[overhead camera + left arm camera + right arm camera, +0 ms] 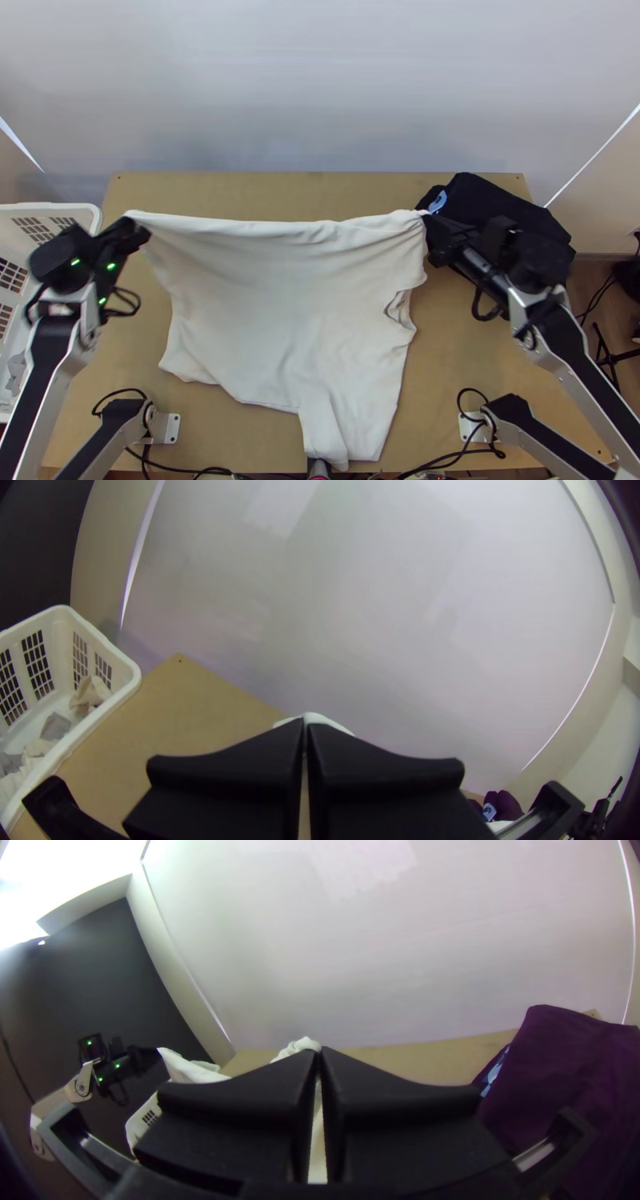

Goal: Fold the t-shirt

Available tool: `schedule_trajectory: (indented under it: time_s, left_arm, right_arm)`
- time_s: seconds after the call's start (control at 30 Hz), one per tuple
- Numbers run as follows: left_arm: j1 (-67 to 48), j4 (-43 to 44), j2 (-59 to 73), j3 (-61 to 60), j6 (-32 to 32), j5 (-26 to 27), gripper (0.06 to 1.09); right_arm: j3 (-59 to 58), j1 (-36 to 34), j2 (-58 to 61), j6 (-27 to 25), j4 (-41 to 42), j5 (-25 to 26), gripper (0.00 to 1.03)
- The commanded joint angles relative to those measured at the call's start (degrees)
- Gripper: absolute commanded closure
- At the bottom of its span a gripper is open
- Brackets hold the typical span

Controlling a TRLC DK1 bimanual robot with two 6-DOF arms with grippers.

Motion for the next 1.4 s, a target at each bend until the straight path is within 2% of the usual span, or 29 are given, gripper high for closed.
schedule_trajectory:
  time_s: [0.0,0.23,0.37,0.43,0.53,0.8,1.0,1.2,1.37]
  left_arm:
    - [-2.19,14.93,17.84,-3.09,1.07,-0.45,1.05]
    - [-5.71,19.77,37.09,7.37,1.33,-0.89,1.05]
    - [-6.06,19.85,45.35,13.7,1.51,-1.6,1.05]
    - [-6.06,19.85,48.34,15.89,1.69,-1.6,1.05]
    - [-6.23,19.85,51.5,18.09,3.53,-1.6,1.05]
    - [-4.3,19.15,59.23,24.68,5.29,-1.51,1.05]
    - [-3.6,18.36,63.37,30.04,6.26,-1.51,1.05]
    - [-2.9,16.6,67.67,36.02,6.26,-2.65,1.05]
    - [-2.1,15.46,69.69,39.8,6.34,-2.83,1.05]
  right_arm:
    - [-2.07,1.18,7.38,-1.07,6.95,2.55,1.0]
    - [4.08,2.06,18.01,-2.74,8.97,9.5,1.0]
    - [7.95,1.53,23.72,-2.74,6.86,11.87,1.0]
    - [10.5,1.44,26.36,-2.21,3.08,12.57,1.0]
    - [12.43,0.91,29.53,-1.51,-1.66,12.93,1.0]
    - [16.74,-3.57,39.19,-1.42,-4.21,13.8,1.0]
    - [20.6,-4.8,44.99,-1.86,-3.51,14.42,1.0]
    - [25.96,-5.68,49.13,-3.0,-2.28,17.32,1.0]
    - [32.12,-6.82,52.64,-6.69,0.8,18.11,1.0]
